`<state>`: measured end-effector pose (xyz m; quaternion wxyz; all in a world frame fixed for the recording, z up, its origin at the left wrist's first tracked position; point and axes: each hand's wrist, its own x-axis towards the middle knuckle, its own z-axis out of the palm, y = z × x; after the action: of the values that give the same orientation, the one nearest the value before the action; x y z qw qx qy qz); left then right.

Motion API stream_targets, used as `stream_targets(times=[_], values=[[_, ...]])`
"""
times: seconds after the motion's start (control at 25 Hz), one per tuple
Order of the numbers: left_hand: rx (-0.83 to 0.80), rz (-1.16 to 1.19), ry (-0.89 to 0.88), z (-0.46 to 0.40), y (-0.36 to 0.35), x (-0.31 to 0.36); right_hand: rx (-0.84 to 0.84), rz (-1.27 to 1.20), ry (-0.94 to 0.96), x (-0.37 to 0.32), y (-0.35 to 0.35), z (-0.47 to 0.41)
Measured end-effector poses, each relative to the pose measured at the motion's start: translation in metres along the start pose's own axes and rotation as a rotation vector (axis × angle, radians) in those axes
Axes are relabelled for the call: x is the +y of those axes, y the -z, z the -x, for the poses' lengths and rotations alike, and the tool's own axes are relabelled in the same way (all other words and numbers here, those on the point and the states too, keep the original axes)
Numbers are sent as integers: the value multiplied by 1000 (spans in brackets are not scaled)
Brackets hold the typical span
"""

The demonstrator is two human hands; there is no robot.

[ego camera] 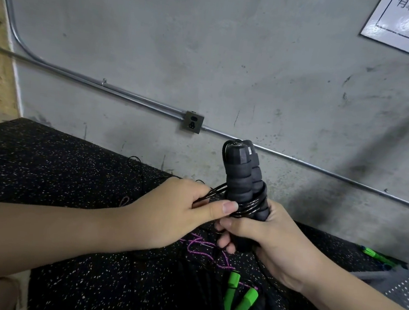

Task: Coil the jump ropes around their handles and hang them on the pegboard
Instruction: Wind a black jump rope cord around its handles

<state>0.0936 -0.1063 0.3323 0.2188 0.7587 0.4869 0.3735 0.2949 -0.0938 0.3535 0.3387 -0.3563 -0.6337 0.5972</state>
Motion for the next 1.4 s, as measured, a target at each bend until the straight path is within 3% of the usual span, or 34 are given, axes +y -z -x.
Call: stream_targets(times=[0.28, 0.52, 0.64, 0.8, 0.88, 1.12, 1.4], values=[[63, -24, -36, 0, -12, 14, 49, 78, 122, 11, 4, -3], [105, -25, -36, -5, -20, 14, 211, 250, 270, 20, -6, -8], [6, 144, 4, -10, -16, 2, 82, 189, 157, 11, -2, -5], [-147, 309, -27, -5, -7, 7, -296, -263, -230, 3, 7, 6], [-146, 290, -51, -2, -5, 14, -329, -203, -161, 5, 5, 9], [-152, 100, 100, -5, 4, 4, -8, 241, 125, 8, 1, 4], [34, 40, -9, 1, 1, 17, 214, 389, 190, -6, -8, 6]])
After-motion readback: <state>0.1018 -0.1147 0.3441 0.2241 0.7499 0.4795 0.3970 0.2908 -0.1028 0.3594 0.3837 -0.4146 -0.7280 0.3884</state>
